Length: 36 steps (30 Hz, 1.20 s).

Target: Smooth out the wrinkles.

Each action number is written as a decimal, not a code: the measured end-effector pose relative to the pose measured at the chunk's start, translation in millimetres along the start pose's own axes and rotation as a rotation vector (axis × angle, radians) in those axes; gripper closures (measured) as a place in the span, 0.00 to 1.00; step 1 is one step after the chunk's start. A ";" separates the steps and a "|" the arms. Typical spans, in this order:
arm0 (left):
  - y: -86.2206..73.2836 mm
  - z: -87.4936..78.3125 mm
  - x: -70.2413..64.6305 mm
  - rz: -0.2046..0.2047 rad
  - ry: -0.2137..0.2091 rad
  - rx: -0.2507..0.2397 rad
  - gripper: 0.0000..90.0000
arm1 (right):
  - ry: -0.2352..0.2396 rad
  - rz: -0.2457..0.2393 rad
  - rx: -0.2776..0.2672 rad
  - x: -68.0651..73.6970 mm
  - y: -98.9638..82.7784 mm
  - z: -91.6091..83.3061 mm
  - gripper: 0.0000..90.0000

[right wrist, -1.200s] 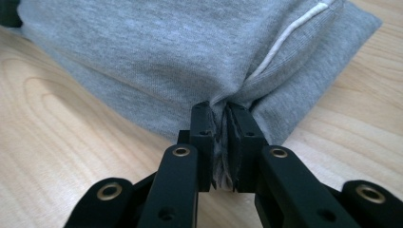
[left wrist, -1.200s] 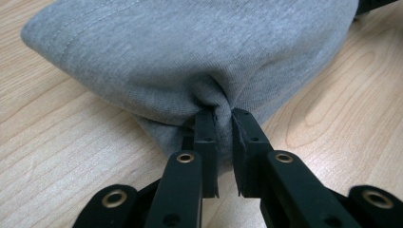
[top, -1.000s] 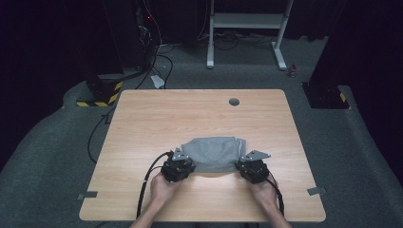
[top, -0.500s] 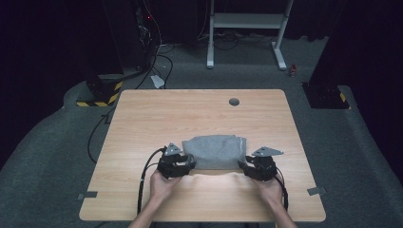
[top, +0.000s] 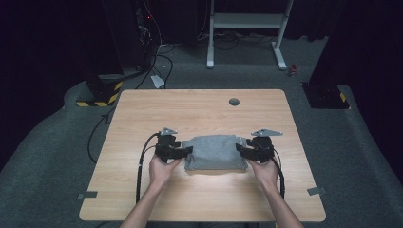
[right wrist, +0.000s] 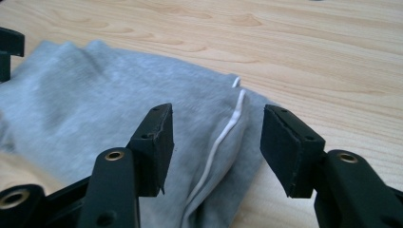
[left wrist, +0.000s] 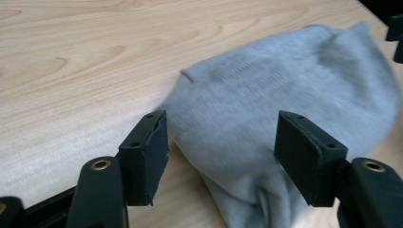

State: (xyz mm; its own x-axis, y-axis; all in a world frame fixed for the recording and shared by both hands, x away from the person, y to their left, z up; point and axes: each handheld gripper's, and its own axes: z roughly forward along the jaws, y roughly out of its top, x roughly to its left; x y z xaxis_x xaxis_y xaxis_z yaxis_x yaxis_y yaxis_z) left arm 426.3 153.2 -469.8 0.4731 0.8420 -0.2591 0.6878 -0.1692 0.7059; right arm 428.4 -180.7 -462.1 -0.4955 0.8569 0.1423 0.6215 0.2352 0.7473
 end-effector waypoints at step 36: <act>-25.6 -32.8 -20.0 0.115 -0.176 -0.068 0.94 | 0.114 -0.139 -0.055 22.4 -33.5 -34.8 0.89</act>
State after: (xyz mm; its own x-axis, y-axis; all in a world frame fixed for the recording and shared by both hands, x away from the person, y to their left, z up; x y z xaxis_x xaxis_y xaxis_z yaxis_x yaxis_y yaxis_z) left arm 381.1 157.5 -461.1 0.6388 0.7161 -0.2811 0.5882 -0.2191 0.7785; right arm 375.4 -185.3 -461.4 -0.6419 0.7596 0.1051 0.5094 0.3200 0.7988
